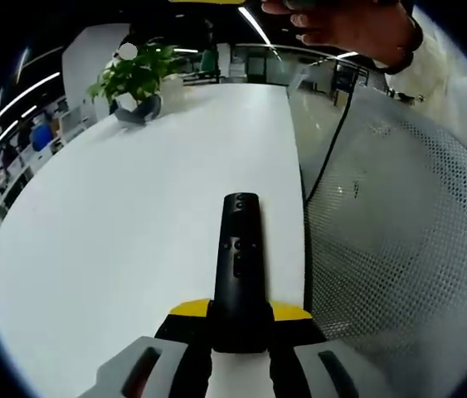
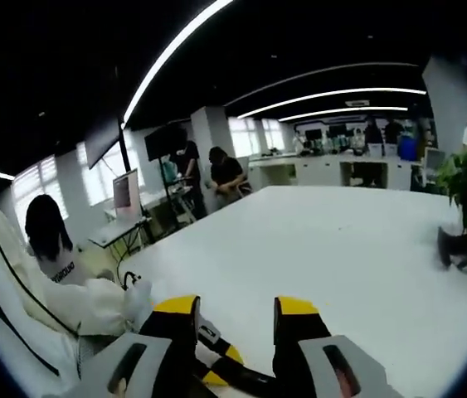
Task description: Press the specified remote control buttons in sequence, fully releasing each button before pressing the next.
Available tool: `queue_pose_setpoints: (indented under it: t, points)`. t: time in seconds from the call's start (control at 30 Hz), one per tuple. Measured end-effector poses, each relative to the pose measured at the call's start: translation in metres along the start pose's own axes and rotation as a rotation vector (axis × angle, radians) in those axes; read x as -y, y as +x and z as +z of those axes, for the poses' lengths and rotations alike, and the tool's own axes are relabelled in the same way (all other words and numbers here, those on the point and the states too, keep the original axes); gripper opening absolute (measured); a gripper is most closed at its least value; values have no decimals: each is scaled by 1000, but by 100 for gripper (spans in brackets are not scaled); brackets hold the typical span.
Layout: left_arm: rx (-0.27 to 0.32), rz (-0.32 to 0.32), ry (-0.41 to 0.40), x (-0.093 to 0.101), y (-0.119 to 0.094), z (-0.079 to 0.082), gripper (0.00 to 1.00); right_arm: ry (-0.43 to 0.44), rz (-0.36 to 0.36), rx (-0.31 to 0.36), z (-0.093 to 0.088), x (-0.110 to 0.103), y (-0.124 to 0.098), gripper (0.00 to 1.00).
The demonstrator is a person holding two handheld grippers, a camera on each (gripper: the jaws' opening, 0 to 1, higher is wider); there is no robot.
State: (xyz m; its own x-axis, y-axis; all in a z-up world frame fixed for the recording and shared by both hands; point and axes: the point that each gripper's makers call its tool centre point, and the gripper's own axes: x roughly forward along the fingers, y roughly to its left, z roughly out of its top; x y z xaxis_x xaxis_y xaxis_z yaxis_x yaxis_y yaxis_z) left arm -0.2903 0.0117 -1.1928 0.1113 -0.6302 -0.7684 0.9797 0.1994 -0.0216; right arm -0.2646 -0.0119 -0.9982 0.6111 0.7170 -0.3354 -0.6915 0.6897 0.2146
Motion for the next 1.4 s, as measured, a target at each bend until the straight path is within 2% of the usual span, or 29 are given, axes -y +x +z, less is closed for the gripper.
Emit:
queue_pose_setpoints:
  t: [0.07,0.2,0.27,0.33,0.43,0.6,0.73,0.87,1.2,1.4]
  points:
    - [0,1,24,-7,0,2,23,0,-25,29,3,4,-2,45]
    - [-23,-40,9,-11,0,2,22,7,-64,51,9,11,-5,50]
    - [-28,-32,28,-18,2,4,22,29,-67,91,17,11,-7,53]
    - [-38,-37,44,-20,4,4,22,20,-71,102,19,11,-8,57]
    - [-46,-46,57,-25,5,5,22,13,-90,79,18,16,-9,56]
    - [-70,-51,83,-41,4,4,22,56,-63,114,20,14,-13,61]
    - [-95,-47,111,-58,3,5,22,62,-75,107,17,14,-15,63]
    - [-100,-38,123,-75,4,8,22,70,-97,93,12,19,-19,63]
    - [-108,-54,165,-106,7,13,22,104,-162,93,6,30,-24,63]
    - [-120,-26,180,-134,8,19,22,125,-203,94,2,38,-28,64]
